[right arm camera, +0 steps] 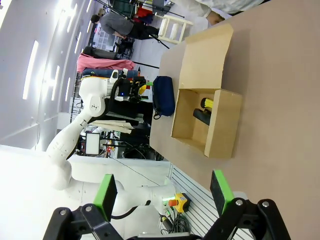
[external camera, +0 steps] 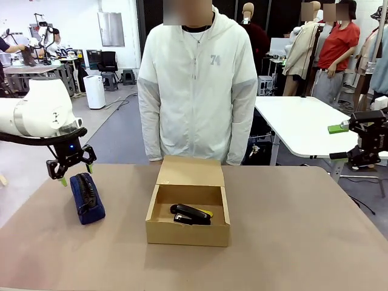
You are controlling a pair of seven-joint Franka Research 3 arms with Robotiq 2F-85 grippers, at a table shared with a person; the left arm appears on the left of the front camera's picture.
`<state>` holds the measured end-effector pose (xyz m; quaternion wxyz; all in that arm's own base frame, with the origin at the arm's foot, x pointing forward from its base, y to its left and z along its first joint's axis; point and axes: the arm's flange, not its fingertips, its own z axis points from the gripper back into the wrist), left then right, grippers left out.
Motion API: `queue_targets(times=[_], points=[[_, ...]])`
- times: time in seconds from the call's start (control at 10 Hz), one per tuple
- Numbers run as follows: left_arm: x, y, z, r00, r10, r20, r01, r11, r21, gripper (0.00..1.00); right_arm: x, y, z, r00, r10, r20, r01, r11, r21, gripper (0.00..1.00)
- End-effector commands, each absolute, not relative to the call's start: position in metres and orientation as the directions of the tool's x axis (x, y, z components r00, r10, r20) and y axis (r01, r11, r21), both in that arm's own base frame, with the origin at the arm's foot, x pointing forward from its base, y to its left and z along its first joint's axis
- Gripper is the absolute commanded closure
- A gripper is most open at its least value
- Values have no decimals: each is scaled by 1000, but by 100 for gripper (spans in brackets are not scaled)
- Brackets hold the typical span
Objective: Pack the items into the box.
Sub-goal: Pick up the item indicated by the person and place it inside the Mailer Box.
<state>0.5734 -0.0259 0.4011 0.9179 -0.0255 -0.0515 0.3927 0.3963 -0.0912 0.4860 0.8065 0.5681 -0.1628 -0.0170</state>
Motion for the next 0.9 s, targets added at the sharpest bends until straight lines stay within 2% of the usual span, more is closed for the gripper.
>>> queue_targets(times=[0.0,0.2,0.5,0.8], points=[[573,-31,392,731,676,93,-666,737,-119,0,396,-93,489,948,-197,249,-168,354,920,0],[574,-28,381,733,674,86,-667,738,-102,0,396,-93,489,948,-197,249,-168,354,920,0],[575,-26,357,756,654,7,-653,755,-61,0,396,-93,489,948,-197,249,-168,354,920,0],[580,-29,344,778,628,-6,-627,776,-63,0,396,-93,489,948,-197,249,-168,354,920,0]])
